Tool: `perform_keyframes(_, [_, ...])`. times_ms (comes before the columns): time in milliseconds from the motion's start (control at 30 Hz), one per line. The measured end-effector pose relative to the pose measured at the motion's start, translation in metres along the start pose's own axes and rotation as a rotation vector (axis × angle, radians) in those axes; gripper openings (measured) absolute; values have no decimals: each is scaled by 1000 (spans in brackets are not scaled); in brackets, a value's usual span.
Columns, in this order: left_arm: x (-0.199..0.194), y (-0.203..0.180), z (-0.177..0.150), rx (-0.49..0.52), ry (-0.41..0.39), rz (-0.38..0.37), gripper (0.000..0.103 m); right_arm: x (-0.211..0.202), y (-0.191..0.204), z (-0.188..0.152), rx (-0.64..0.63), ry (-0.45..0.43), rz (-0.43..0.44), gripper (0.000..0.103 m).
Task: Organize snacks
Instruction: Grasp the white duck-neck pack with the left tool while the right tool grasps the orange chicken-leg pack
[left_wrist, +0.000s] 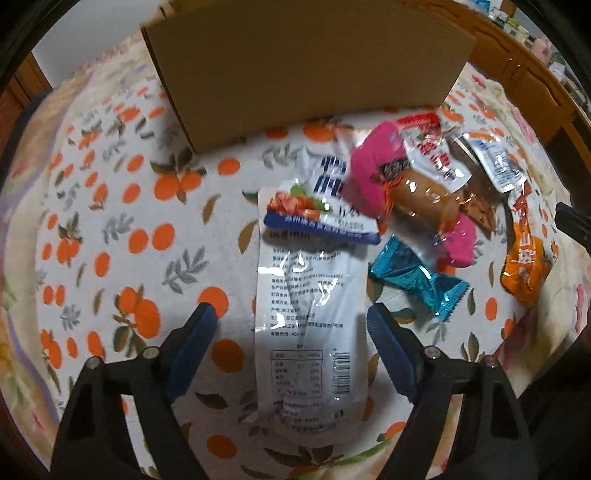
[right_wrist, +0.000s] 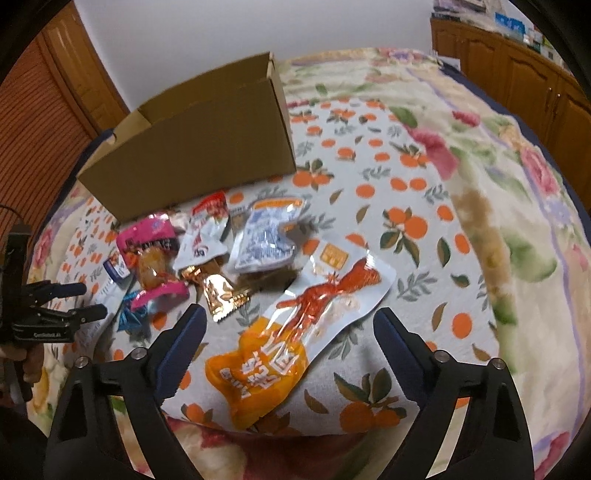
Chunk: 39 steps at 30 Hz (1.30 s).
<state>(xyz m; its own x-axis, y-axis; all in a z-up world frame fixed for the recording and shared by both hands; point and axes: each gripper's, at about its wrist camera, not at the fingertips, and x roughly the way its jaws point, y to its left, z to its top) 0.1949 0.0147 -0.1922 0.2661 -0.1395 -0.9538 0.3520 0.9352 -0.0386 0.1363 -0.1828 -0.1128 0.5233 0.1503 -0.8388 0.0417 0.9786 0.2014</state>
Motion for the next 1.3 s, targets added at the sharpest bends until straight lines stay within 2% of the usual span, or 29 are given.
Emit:
perform_keyframes(100, [8, -3, 0, 5, 33, -9, 84, 7, 0, -2, 1, 35, -3, 91])
perform_keyframes(300, [9, -6, -1, 29, 17, -3, 82, 20, 0, -5, 4, 74, -18, 90])
perform_keyframes(333, [10, -7, 1, 32, 13, 5, 78, 22, 0, -6, 1, 81, -21, 90])
perform_keyframes(400, [5, -9, 1, 53, -8, 18, 57, 27, 1, -7, -5, 95, -29, 90])
perform_keyframes(467, [3, 0, 3, 4, -6, -7, 51, 32, 2, -7, -9, 110, -33, 90])
perform_keyframes(533, [0, 9, 3, -30, -4, -36, 47, 38, 2, -8, -8, 126, -32, 89])
perform_keyframes(667, [-6, 7, 2, -5, -17, -15, 42, 48, 0, -10, -2, 152, -30, 86])
perform_keyframes(767, [-9, 5, 5, -13, -26, -20, 38, 49, 0, -8, -2, 137, -34, 86])
perform_keyframes(833, [-11, 3, 5, -4, -31, -16, 36, 50, 1, -7, -13, 127, -47, 80])
perform_keyframes(900, [-14, 1, 5, 11, -34, -1, 35, 50, 2, -5, -17, 117, -49, 61])
perform_keyframes(933, [-15, 1, 5, 9, -35, -1, 34, 50, 2, -5, -20, 111, -59, 56])
perform_keyframes(1000, [-19, 0, 7, 9, -42, -5, 31, 50, 0, -3, -13, 107, -59, 36])
perform_keyframes(1033, [-21, -1, 8, 9, -48, -7, 30, 48, -2, -2, -7, 100, -63, 31])
perform_keyframes(1067, [-23, -1, 9, 5, -57, -13, 28, 46, -4, -2, 2, 94, -68, 21])
perform_keyframes(1300, [-38, 2, 12, -22, -89, -32, 16, 40, -10, 0, 40, 86, -25, 15])
